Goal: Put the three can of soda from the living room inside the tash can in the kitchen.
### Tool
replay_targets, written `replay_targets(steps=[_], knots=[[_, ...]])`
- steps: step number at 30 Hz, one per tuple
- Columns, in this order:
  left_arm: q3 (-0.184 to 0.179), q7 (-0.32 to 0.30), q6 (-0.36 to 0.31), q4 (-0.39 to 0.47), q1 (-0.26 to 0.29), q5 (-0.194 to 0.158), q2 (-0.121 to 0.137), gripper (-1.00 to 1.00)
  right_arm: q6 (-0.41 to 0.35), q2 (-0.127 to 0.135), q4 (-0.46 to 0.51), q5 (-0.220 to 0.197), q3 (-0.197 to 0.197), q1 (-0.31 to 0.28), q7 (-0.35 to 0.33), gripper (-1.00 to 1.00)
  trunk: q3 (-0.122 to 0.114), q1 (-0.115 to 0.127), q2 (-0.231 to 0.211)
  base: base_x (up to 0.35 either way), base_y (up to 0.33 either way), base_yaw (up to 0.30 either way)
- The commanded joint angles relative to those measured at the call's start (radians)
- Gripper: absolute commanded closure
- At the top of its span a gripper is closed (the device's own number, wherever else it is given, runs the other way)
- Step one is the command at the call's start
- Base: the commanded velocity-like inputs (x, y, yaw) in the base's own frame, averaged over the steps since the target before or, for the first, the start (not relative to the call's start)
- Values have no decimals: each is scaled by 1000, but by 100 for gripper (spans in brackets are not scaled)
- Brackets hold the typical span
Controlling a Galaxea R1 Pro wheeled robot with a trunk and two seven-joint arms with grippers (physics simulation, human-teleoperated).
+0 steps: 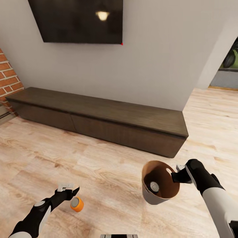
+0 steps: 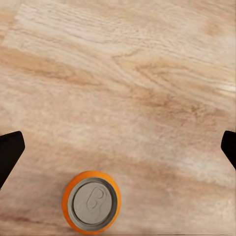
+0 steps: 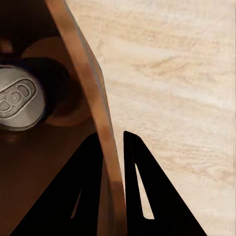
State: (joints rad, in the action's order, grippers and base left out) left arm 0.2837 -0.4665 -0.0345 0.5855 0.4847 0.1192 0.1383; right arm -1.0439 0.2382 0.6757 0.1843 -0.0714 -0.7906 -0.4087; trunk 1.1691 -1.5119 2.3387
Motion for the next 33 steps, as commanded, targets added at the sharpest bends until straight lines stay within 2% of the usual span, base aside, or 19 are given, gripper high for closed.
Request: replay_targets(steps=[1, 5, 6, 9, 10, 12, 16, 21, 25, 28, 33], knots=[[0, 0, -1, -2, 0, 0, 0, -100, -3, 1, 4, -19, -1, -4, -5, 100, 3, -4, 7, 0, 0, 0], [0, 1, 3, -29, 0, 1, 0, -100, -3, 26, 9, -21, 1, -29, -9, 100, 16, -19, 35, 0, 0, 0], [0, 2, 6, -39, 0, 1, 0, -100, -3, 46, 9, -22, 4, -52, -11, 100, 20, -23, 42, 0, 0, 0], [1, 2, 10, -46, 0, 2, 0, -100, -3, 70, 3, -23, 23, -92, -20, 100, 32, -34, 63, 0, 0, 0], [1, 2, 12, -48, 0, 2, 0, -100, -3, 88, -18, -23, 56, -125, -47, 100, 37, -38, 70, 0, 0, 0], [1, 2, 13, -49, 0, 1, 0, -100, -3, 102, -44, -23, 85, -150, -79, 100, 46, -46, 84, 0, 0, 0], [1, 2, 15, -50, 0, -6, 1, -100, -3, 154, -126, -22, 183, -232, -209, 100, 65, -61, 112, 0, 0, 0], [1, 2, 30, -50, 0, -7, 1, -100, -3, 187, -151, -19, 243, -283, -249, 100, 82, -73, 133, 0, 0, 0], [2, 2, 35, -49, 0, -12, 1, -100, -3, 197, -154, -19, 288, -293, -253, 100, 89, -73, 133, 0, 0, 0], [2, 1, 36, -49, 0, -13, 1, -100, -3, 198, -154, -19, 297, -295, -254, 100, 93, -73, 133, 0, 0, 0], [2, 1, 35, -50, 0, -10, 1, -100, -3, 199, -154, -19, 302, -295, -254, 100, 118, -89, 162, 0, 0, 0]])
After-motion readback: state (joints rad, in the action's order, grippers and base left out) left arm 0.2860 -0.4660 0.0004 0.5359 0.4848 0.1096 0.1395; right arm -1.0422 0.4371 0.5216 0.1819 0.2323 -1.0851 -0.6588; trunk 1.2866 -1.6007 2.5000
